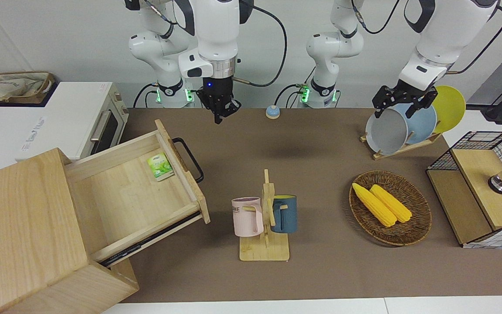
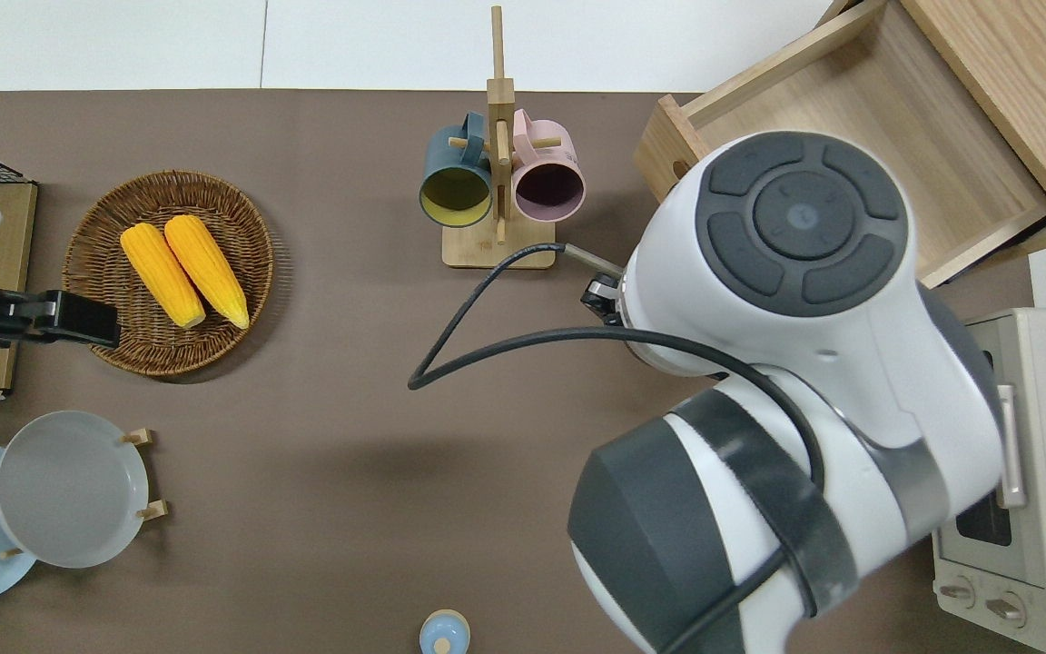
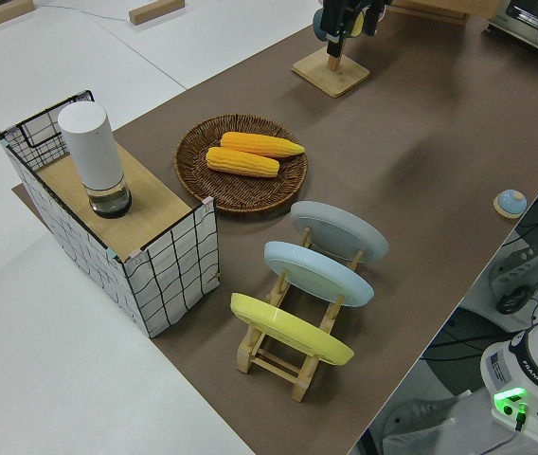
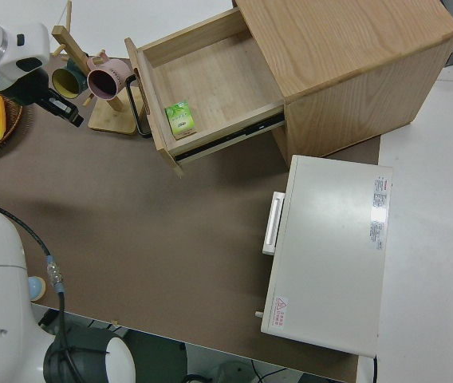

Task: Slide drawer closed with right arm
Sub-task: 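Push the drawer front with the right arm, sliding it away from the robot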

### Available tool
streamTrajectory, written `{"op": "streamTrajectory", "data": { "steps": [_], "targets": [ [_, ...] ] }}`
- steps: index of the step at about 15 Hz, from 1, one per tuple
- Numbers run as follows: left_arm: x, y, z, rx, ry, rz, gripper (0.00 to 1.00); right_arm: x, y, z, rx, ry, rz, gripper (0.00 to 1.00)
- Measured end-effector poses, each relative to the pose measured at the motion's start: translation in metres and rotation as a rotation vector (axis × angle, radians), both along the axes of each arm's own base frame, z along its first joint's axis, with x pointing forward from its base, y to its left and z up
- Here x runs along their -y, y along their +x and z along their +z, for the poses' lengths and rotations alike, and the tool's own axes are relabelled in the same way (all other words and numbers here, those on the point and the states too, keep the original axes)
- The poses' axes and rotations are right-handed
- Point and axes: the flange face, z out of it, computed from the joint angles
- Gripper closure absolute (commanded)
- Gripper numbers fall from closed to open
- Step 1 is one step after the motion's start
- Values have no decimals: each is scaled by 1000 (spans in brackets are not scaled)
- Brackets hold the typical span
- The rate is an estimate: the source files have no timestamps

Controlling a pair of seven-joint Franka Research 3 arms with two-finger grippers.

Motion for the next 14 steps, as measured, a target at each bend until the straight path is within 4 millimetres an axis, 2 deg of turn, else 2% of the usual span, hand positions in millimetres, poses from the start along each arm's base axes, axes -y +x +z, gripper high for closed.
{"op": "streamTrajectory", "data": {
  "steps": [4, 10, 12, 14],
  "targets": [
    [0, 0, 0, 0, 0, 0, 7, -8, 13, -32, 9, 57, -172, 1000],
    [0, 0, 0, 0, 0, 0, 7, -5, 29, -70, -10, 57, -384, 1000],
    [0, 0, 0, 0, 0, 0, 7, 2, 35, -79, -20, 48, -412, 1000],
    [0, 0, 0, 0, 0, 0, 7, 19, 42, -86, -30, 38, -443, 1000]
  ]
}}
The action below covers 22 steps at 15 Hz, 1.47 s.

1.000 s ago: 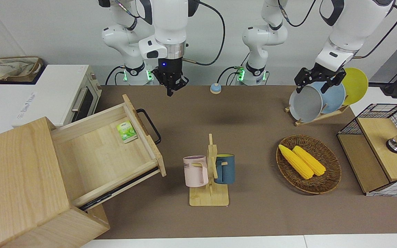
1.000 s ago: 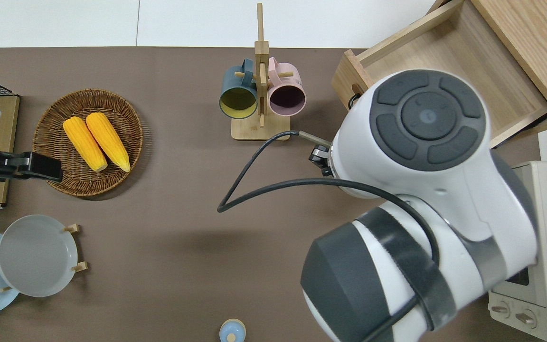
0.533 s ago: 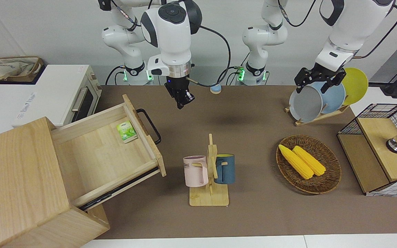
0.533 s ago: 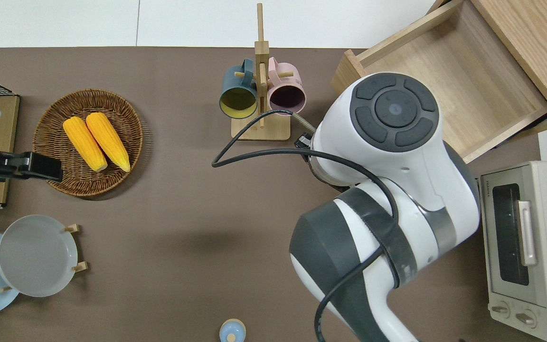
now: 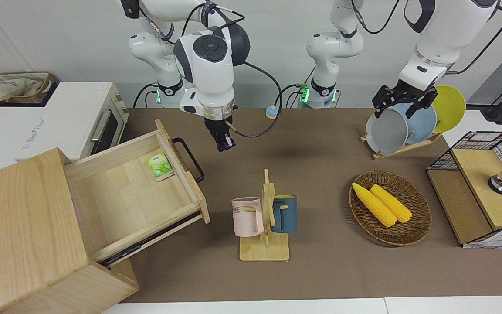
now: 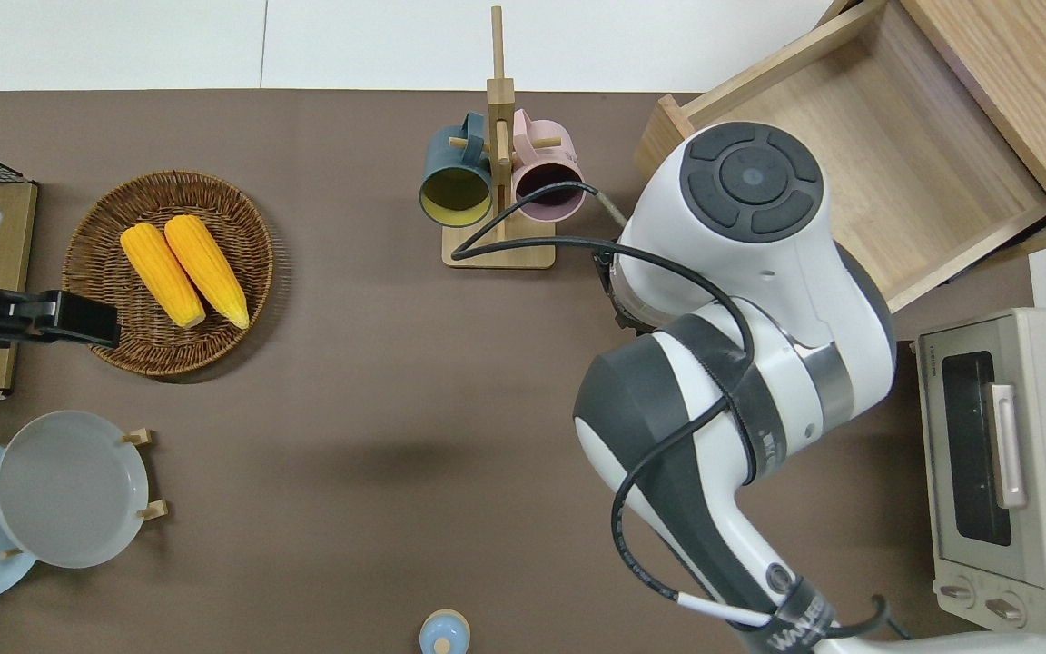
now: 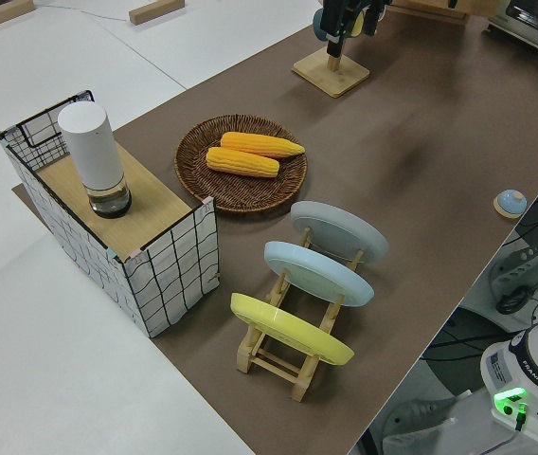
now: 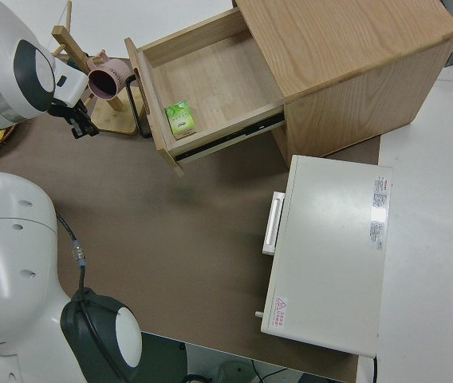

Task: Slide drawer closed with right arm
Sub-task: 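Push the drawer front with the right arm, sliding it away from the robot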

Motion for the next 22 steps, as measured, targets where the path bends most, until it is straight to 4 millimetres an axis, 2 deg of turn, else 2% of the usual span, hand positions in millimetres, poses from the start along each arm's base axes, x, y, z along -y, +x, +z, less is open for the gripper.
{"op": "streamTrajectory", "data": {
  "steps": [5, 10, 18, 22],
  "targets": [
    [0, 0, 0, 0, 0, 0, 7, 28, 19, -14, 20, -14, -42, 1000],
    [0, 0, 0, 0, 0, 0, 7, 53, 33, -18, 38, -19, -31, 1000],
    [0, 0, 0, 0, 0, 0, 7, 69, 51, -45, 51, -34, 19, 1000],
    [0, 0, 0, 0, 0, 0, 7, 86, 61, -45, 89, -44, 43, 1000]
  ]
}}
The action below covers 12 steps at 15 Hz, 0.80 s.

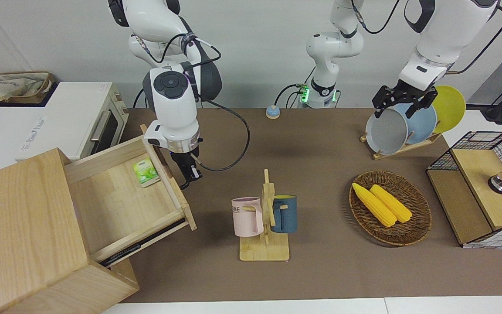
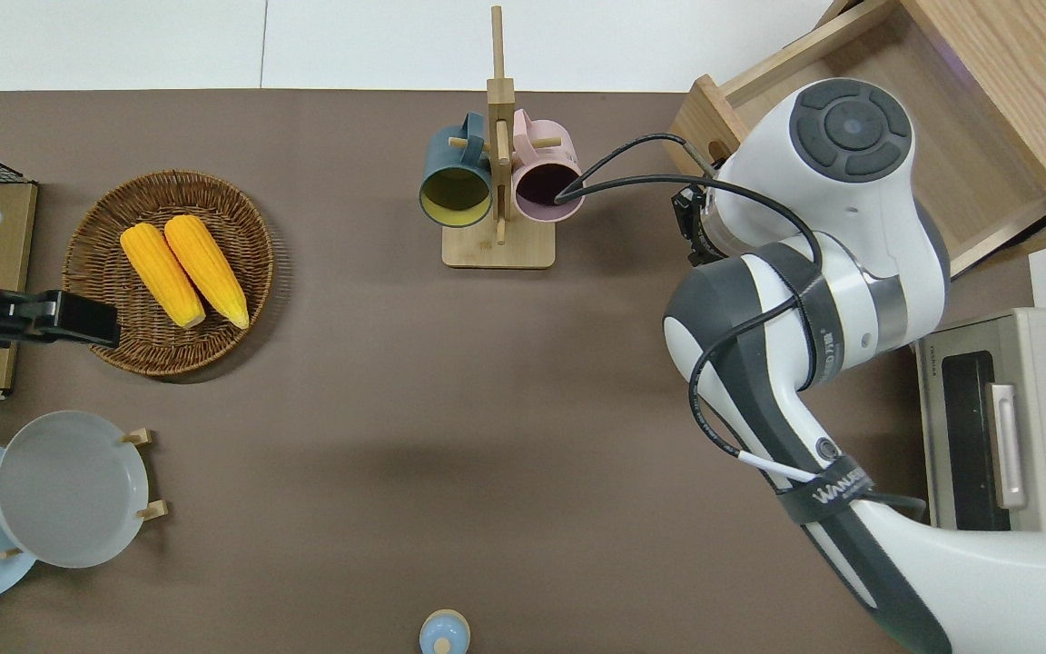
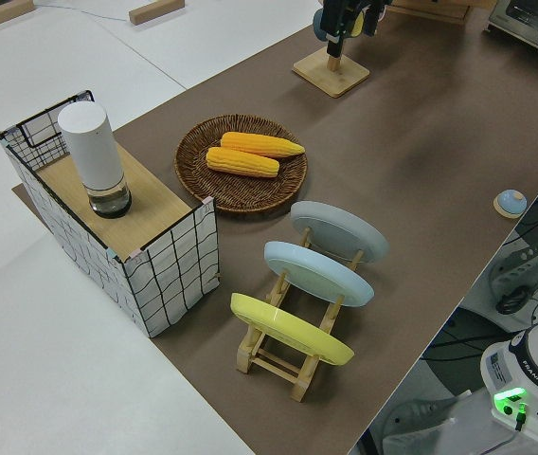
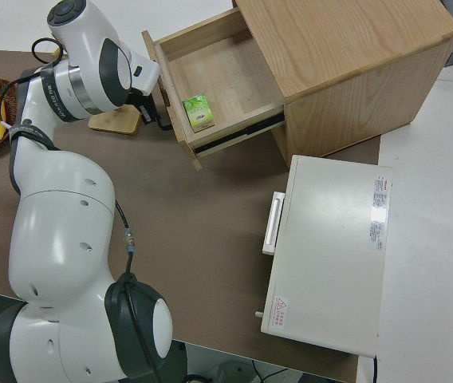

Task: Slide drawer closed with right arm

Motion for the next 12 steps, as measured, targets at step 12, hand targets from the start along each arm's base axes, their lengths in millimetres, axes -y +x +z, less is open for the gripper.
{"op": "streamTrajectory", "data": {
  "steps": [12],
  "targets": [
    [0, 0, 0, 0, 0, 0, 7, 58, 25, 3, 102, -51, -2, 1000]
  ]
}}
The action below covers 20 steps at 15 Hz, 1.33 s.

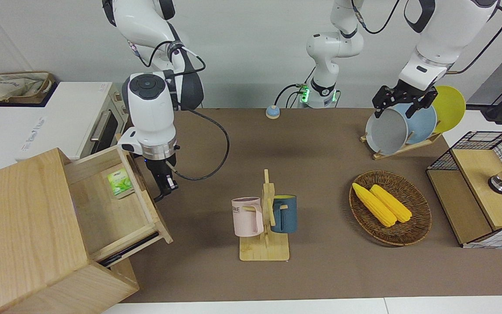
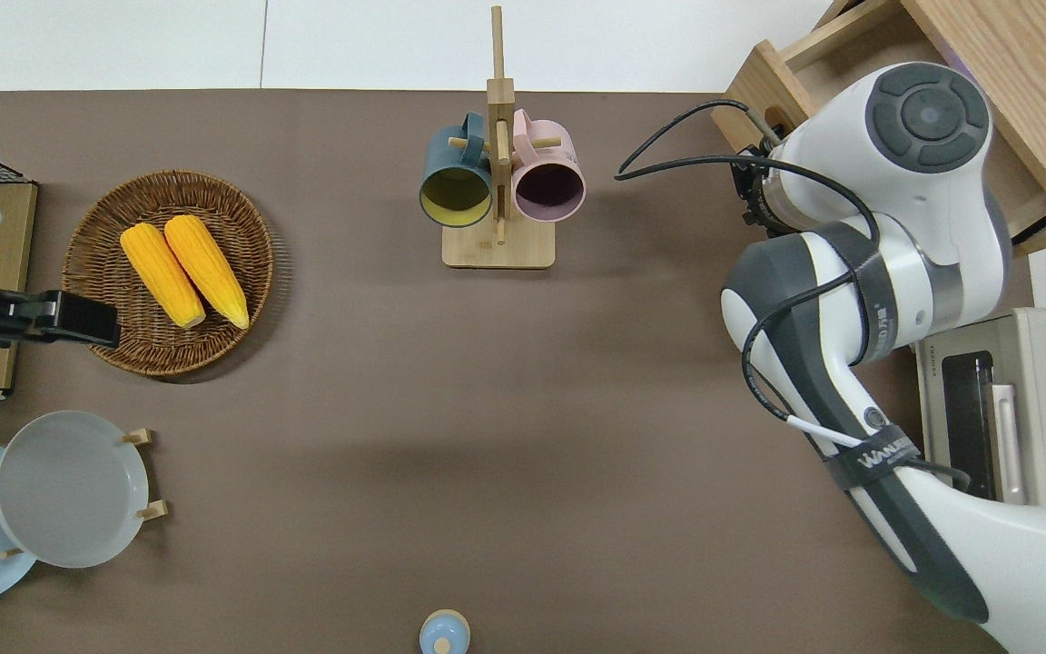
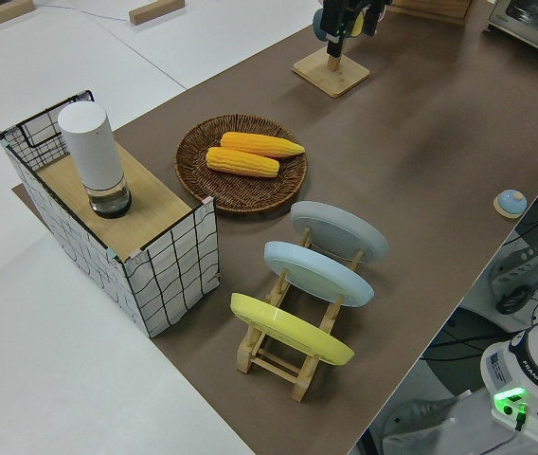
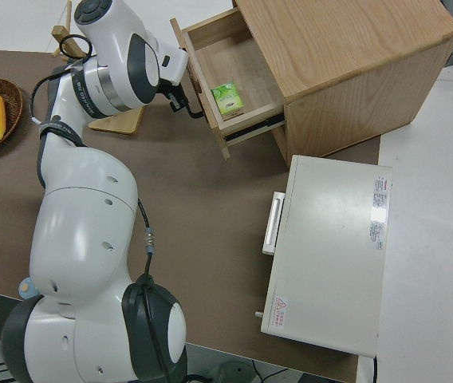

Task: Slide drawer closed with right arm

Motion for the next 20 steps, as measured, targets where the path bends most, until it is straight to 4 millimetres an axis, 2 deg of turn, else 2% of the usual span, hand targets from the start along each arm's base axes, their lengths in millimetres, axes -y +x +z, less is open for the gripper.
{"op": "streamTrajectory", "data": {
  "steps": [4, 6, 8, 13, 20],
  "targets": [
    [0, 0, 0, 0, 0, 0, 7, 39, 10, 4, 35, -1, 12, 1000],
    [0, 0, 0, 0, 0, 0, 7, 65, 15, 7, 60, -3, 16, 1000],
    [0, 0, 0, 0, 0, 0, 7, 79, 21, 11, 108, 2, 11, 1000],
    [0, 0, 0, 0, 0, 0, 7, 123, 33, -2, 144, -7, 44, 1000],
    [0, 0, 0, 0, 0, 0, 7, 124, 34, -7, 149, -7, 74, 1000]
  ]
}}
